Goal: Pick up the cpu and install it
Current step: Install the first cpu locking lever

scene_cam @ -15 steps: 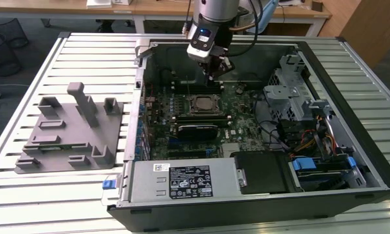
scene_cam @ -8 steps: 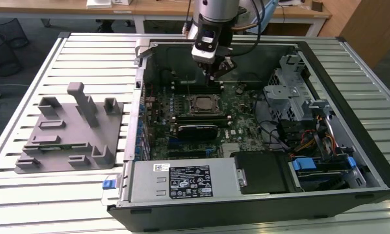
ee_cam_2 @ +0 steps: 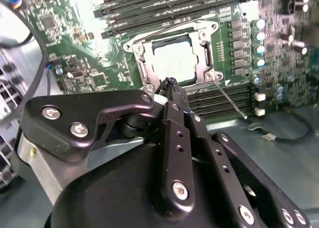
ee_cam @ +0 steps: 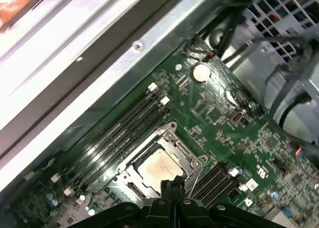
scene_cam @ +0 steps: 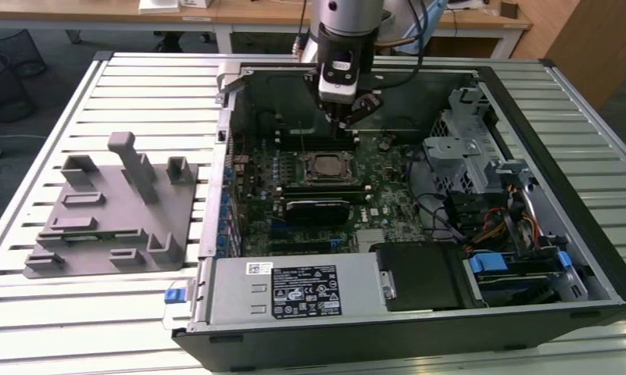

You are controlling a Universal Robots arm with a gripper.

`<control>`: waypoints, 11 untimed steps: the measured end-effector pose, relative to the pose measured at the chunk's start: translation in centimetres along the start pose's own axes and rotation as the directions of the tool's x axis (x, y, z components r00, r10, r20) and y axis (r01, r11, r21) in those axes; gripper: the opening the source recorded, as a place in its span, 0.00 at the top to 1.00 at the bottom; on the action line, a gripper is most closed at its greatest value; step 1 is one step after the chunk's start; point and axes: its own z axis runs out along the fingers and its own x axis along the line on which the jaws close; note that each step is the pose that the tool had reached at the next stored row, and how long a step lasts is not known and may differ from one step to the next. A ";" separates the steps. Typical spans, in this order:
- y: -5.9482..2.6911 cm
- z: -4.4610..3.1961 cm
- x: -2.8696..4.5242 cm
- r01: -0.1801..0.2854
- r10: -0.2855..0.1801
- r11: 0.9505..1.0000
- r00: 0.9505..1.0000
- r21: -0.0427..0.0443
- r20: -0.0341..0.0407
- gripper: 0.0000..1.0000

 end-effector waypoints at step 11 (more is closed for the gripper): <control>0.00 0.11 0.00 0.198 -0.198 0.980 0.980 -0.008 0.005 0.89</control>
